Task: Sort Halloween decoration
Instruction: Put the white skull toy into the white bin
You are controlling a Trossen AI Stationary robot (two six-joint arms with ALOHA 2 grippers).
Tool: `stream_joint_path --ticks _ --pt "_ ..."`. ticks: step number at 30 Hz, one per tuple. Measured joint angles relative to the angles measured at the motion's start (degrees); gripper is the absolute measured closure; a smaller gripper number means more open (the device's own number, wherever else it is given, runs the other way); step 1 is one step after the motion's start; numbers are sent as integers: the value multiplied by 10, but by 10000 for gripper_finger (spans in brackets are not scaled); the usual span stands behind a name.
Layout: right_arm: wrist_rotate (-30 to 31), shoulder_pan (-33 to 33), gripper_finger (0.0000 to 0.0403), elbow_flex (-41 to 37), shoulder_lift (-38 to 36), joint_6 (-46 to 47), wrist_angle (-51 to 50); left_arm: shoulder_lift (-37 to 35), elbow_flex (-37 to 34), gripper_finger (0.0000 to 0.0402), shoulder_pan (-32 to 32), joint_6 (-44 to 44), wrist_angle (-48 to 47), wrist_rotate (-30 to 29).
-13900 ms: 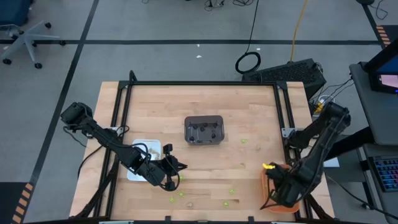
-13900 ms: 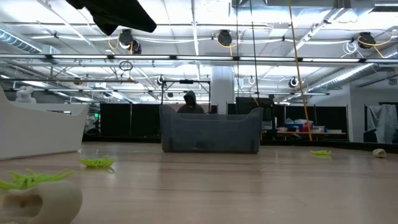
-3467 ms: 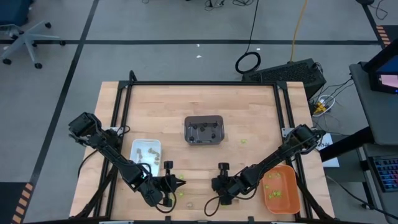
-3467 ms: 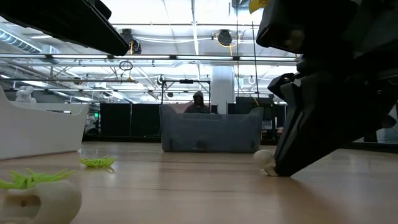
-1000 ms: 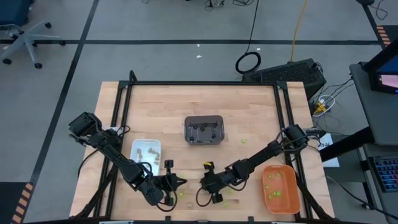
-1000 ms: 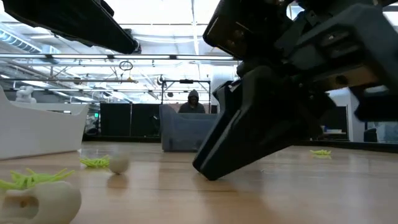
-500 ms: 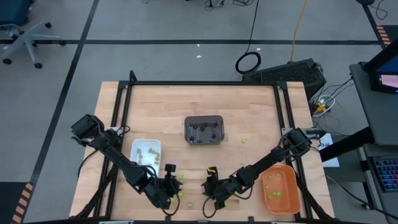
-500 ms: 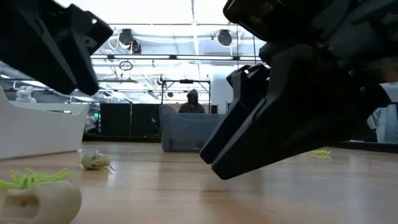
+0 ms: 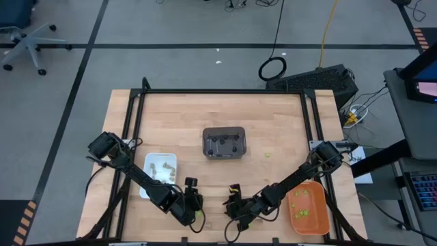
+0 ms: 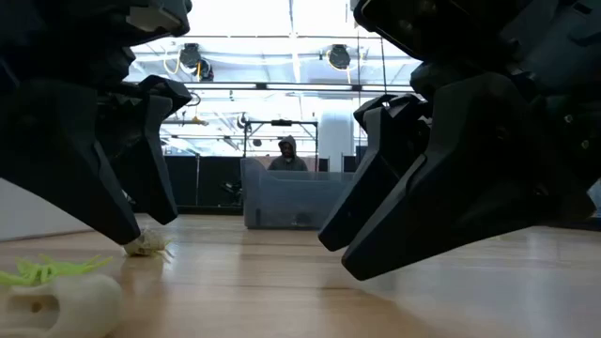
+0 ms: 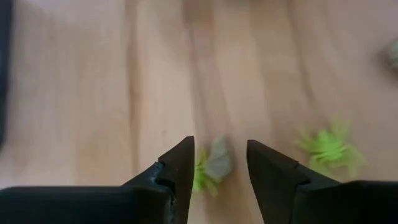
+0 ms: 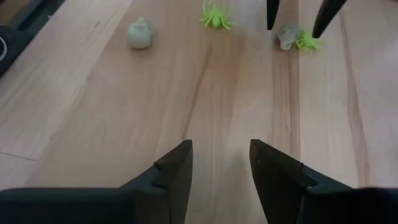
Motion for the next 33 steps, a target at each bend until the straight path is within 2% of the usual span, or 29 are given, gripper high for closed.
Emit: stream_joint_path --ticks 8,28,33 --pt "0 -1 254 0 0 0 0 4 0 283 11 0 -19 50" --pt "0 -1 255 0 0 1 2 5 0 294 22 20 -3 61" --pt "0 -1 255 0 0 1 2 5 0 320 25 32 -2 62"
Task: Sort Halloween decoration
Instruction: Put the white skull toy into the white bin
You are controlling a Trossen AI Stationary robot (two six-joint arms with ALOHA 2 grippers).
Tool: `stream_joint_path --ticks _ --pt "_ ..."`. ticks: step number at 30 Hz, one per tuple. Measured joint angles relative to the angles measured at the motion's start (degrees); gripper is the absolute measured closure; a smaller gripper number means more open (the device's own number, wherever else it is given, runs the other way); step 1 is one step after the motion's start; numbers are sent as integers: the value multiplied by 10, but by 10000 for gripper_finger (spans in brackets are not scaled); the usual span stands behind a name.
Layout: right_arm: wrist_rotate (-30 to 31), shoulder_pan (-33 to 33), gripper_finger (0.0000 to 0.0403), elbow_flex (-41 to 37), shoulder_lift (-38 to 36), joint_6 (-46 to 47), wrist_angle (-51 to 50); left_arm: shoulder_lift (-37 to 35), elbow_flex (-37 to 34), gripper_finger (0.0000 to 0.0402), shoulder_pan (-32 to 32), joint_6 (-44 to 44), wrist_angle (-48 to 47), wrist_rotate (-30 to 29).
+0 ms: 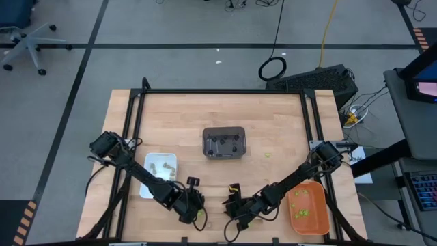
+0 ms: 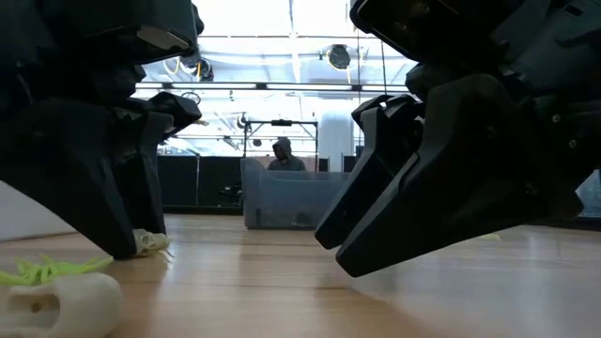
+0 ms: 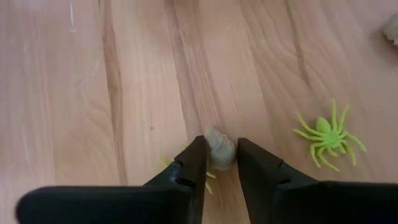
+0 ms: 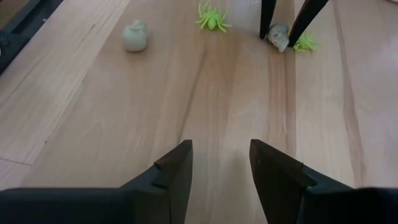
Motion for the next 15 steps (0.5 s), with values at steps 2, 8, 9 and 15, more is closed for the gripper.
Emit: stream_joint_path --ticks 2,8,9,15 --pt "0 0 254 0 0 0 0 0 0 338 2 1 0 1" --pt "0 0 255 0 0 0 0 0 0 369 3 14 3 -2" --pt "0 0 255 0 0 0 0 0 0 369 3 14 4 -3" --pt "0 0 255 0 0 0 0 -3 0 365 3 18 0 -4"
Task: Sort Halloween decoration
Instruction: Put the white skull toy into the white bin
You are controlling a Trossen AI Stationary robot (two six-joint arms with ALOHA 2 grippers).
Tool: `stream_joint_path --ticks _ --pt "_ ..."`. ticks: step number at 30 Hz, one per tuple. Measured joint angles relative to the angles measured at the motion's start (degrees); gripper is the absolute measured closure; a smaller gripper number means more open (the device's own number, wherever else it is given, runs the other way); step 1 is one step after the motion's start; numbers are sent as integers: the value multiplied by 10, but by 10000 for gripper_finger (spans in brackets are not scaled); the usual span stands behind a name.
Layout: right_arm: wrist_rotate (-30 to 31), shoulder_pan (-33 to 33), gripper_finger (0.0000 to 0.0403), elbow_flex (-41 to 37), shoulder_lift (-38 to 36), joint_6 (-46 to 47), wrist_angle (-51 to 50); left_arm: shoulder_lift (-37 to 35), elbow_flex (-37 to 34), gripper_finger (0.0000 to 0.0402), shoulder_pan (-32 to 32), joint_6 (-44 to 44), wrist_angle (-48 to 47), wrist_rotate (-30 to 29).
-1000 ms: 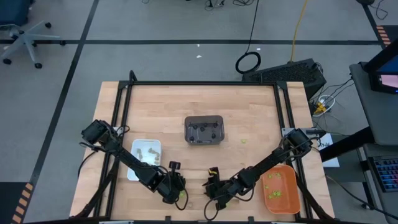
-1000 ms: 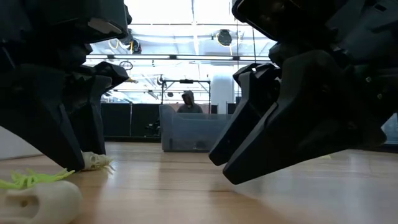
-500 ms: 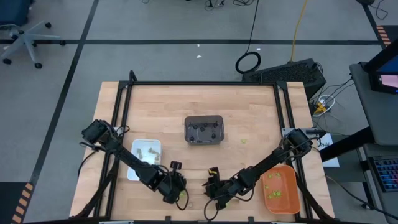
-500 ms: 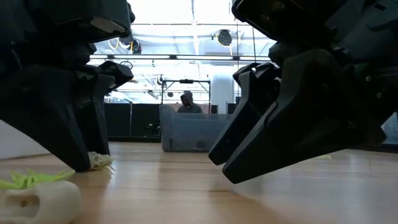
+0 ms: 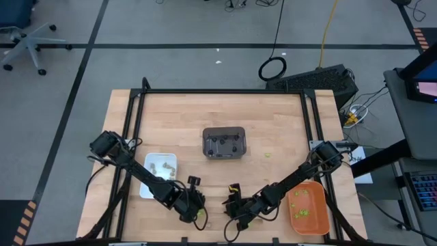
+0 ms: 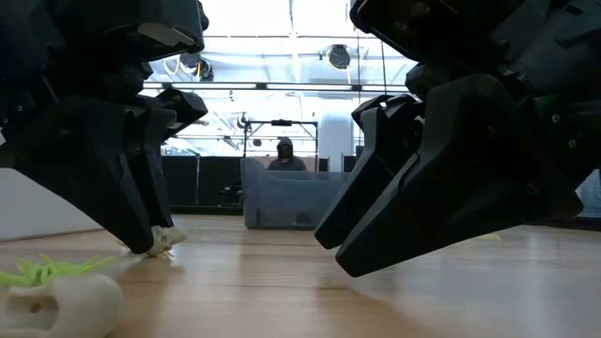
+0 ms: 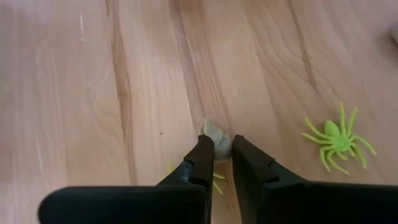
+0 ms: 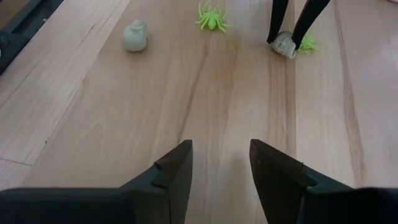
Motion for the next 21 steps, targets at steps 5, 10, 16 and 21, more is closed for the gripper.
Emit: stream_joint_path --ticks 5,10,16,21 --pt "0 0 255 0 0 0 0 -7 -1 364 0 2 -6 0" --pt "0 0 255 0 0 0 0 -8 -1 364 0 13 -7 0" --pt "0 0 255 0 0 0 0 -11 -1 364 -1 15 -8 0" --pt "0 0 255 0 0 0 0 -29 -1 363 -3 16 -8 -3"
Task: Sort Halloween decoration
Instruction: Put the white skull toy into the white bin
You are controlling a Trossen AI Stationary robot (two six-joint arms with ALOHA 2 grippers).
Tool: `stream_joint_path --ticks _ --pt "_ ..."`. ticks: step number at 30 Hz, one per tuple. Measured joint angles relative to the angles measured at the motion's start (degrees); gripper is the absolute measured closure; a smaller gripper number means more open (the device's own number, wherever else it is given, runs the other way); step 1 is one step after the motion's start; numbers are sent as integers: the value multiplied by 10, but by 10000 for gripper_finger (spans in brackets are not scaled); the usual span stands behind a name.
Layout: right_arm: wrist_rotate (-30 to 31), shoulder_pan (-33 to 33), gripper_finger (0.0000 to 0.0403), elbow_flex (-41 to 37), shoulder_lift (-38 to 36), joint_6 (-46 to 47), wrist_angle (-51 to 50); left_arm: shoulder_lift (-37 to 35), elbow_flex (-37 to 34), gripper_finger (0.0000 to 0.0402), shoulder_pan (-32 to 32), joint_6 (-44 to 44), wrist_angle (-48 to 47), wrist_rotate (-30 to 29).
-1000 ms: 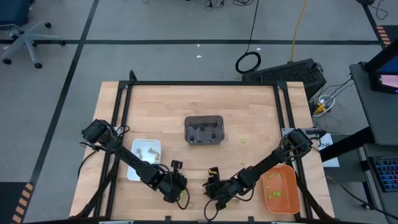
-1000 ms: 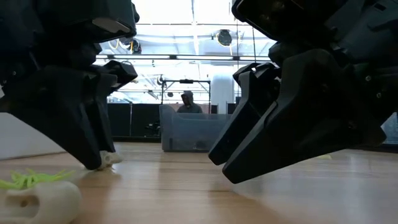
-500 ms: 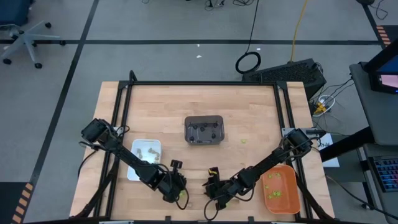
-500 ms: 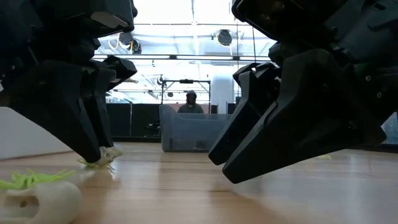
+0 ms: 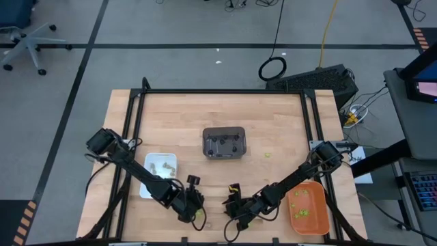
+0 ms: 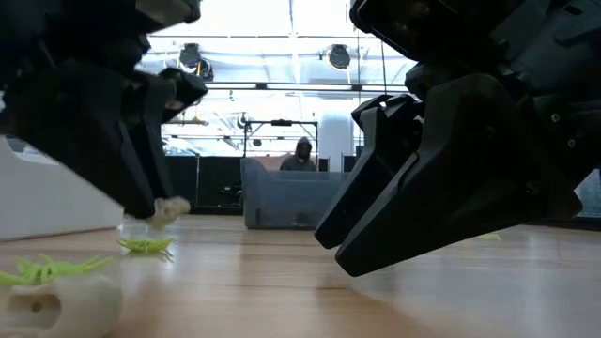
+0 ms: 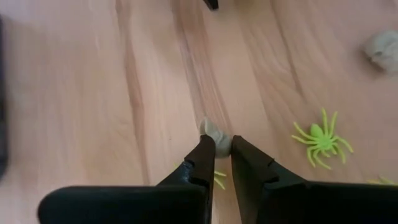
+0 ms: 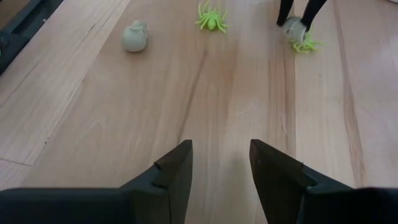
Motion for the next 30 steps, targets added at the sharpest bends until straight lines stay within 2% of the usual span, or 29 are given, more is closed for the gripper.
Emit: stream_joint_path --ticks 5,11,22,27,30 --pt "0 0 255 0 0 0 0 -21 0 363 -6 37 -7 -23" --pt "0 -1 255 0 0 0 0 -30 0 363 -15 137 -11 -51" --pt "2 -2 255 0 0 0 0 -29 0 363 -31 277 -12 -169" --pt "2 -2 255 0 0 0 0 -29 0 363 -43 308 -12 -214" --pt "2 -2 255 0 0 0 0 -29 0 363 -49 307 -7 -218"
